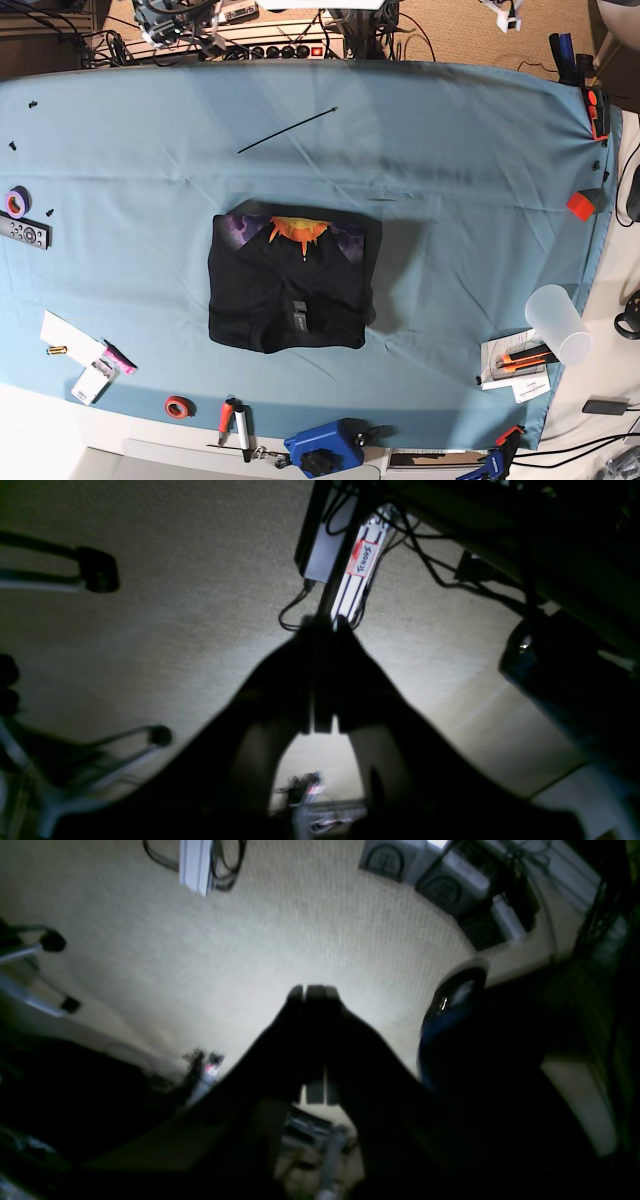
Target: Layout the t-shirt on the table in an organized manner, then fold the t-shirt properly
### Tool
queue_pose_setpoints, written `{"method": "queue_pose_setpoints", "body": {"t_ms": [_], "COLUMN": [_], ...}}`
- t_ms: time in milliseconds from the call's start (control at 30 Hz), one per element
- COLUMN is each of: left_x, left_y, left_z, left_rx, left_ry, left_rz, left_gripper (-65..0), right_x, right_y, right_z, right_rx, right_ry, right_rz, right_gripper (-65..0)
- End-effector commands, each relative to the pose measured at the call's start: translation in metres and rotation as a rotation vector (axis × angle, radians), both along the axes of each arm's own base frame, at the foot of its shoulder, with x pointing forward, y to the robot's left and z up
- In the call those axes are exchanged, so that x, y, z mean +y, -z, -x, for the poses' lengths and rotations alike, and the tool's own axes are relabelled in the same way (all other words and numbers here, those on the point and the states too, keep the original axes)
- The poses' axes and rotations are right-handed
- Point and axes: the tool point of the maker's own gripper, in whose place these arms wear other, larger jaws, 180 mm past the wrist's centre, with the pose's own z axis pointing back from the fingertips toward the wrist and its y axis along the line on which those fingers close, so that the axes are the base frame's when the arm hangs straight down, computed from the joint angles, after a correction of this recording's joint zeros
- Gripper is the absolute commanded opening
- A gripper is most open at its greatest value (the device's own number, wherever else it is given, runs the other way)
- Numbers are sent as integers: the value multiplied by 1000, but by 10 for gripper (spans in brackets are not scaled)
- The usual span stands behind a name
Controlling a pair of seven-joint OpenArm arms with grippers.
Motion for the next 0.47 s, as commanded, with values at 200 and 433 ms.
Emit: {"method": "queue_pose_setpoints", "body": {"t_ms": [200, 433], "left_x": [10, 12], "left_y": [4, 2], "left_z": [-11, -22], "left_rx": [0, -24], "left_ry": [99, 103], "left_rz": [-37, -50], "left_gripper": [-650, -650], "right_x": [-13, -10], "right_y": [8, 9], "right_z": [-23, -30], "right_rx": [-78, -99], "right_ry": [-138, -162], "right_rz": [47, 58], "right_gripper": [-650, -650]}}
